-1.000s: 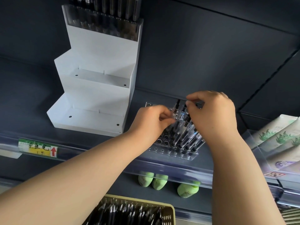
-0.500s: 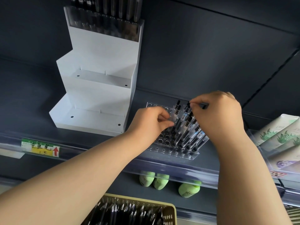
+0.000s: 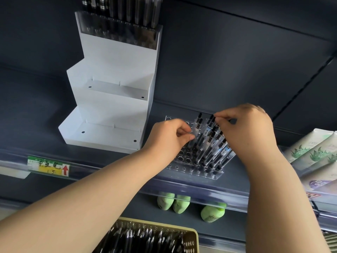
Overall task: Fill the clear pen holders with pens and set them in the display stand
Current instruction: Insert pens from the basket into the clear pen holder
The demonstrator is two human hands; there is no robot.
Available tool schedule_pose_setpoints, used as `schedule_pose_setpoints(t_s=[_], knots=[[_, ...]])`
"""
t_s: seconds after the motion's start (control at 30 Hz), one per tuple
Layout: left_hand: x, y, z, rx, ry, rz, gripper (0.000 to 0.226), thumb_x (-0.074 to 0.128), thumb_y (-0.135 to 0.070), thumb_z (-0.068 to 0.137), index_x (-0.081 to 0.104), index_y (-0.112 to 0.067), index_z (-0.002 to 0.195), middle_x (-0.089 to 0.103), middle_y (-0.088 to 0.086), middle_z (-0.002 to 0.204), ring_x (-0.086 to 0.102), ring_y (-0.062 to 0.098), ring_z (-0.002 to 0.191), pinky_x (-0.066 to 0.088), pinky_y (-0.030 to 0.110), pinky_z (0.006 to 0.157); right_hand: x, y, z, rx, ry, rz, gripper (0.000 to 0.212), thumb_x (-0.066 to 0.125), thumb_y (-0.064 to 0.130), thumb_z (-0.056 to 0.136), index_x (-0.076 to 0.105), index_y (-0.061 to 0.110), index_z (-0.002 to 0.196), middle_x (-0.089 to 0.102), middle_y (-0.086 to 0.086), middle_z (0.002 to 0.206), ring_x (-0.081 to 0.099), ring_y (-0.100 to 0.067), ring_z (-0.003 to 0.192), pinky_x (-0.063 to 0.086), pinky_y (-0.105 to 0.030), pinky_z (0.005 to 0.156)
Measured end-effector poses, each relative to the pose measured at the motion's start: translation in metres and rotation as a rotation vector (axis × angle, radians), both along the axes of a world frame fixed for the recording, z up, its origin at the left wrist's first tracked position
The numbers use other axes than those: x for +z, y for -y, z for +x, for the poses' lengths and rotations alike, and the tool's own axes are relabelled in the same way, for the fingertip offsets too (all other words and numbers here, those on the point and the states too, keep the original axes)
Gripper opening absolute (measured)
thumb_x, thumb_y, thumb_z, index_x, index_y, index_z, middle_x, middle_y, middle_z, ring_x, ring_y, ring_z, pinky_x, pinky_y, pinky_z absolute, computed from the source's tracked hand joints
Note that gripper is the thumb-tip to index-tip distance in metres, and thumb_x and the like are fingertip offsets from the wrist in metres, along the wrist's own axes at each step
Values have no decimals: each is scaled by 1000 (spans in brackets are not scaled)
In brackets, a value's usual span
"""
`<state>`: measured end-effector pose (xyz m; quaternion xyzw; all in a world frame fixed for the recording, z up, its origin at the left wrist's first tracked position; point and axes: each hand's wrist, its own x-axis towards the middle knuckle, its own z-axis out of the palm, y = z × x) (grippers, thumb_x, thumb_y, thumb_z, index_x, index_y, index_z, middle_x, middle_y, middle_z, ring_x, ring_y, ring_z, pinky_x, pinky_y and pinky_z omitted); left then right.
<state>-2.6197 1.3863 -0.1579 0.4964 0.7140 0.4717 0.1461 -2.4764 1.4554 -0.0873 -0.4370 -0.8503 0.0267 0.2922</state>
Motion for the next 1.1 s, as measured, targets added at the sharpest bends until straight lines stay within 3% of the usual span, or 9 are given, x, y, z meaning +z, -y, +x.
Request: schedule_pose_setpoints(t_s=[0.27, 0.37, 0.47, 0.6, 0.67, 0.77, 0.9, 1.0, 1.1], knots=[[-2, 14, -5, -1, -51, -16, 10, 73, -23, 79, 70, -23, 89, 55, -23, 67, 51, -12, 62, 36, -3, 61, -1, 26, -6, 80, -14, 78, 16, 62, 16, 83, 74, 21, 93, 68, -6, 93, 55, -33, 93, 44, -41, 84], [-4, 32, -7, 3, -58, -10, 10, 71, -18, 80, 68, -22, 88, 56, -21, 67, 52, -10, 63, 38, 1, 62, -16, 62, -10, 178, -30, 138, 16, 64, 11, 81, 73, 13, 94, 68, -9, 88, 56, -34, 85, 46, -40, 76], [-7, 57, -10, -50, -199, -62, 18, 62, -6, 81, 68, -20, 92, 56, -19, 74, 51, -5, 66, 35, 5, 61, -42, 106, -10, 312, 71, 133, 21, 61, 9, 82, 70, 8, 101, 65, -9, 85, 55, -32, 80, 48, -42, 67], [-30, 97, -12, -80, -180, -168, 25, 64, 0, 76, 68, -15, 96, 57, -10, 77, 56, 13, 72, 46, 16, 64, -86, 146, -10, 366, 287, -117, 38, 47, 14, 89, 51, 14, 127, 59, -7, 106, 51, -29, 101, 47, -42, 75], [-47, 118, -10, -62, -313, -266, 18, 66, -11, 80, 67, -16, 98, 56, -8, 80, 58, 16, 76, 49, 28, 73, -110, 163, -4, 330, 363, -234, 35, 45, 16, 91, 48, 16, 126, 55, -6, 115, 49, -27, 109, 46, -38, 78], [-72, 151, -3, -98, -348, -462, 17, 58, -17, 87, 66, -20, 102, 60, -6, 92, 58, 15, 86, 47, 27, 79, -147, 179, 10, 247, 507, -451, 32, 47, 13, 90, 50, 15, 122, 53, -6, 118, 51, -27, 108, 47, -35, 76], [-109, 187, 10, -187, -447, -812, 25, 49, -13, 91, 61, -24, 111, 57, -2, 115, 56, 20, 102, 46, 30, 86, -185, 187, 36, 85, 679, -772, 33, 51, 12, 88, 55, 15, 121, 56, -8, 123, 56, -28, 110, 49, -35, 89], [-135, 205, 15, -191, -384, -1022, 33, 45, -8, 92, 58, -20, 120, 55, 3, 123, 54, 22, 103, 45, 27, 88, -198, 188, 50, 54, 773, -806, 33, 49, 13, 91, 54, 13, 123, 53, -9, 128, 53, -26, 116, 46, -33, 94], [-152, 216, 18, -241, -413, -1109, 31, 44, -1, 88, 60, -15, 109, 54, 5, 101, 48, 23, 82, 44, 28, 79, -204, 189, 50, 74, 796, -768, 31, 47, 11, 92, 55, 12, 121, 54, -10, 125, 54, -27, 113, 47, -34, 92]])
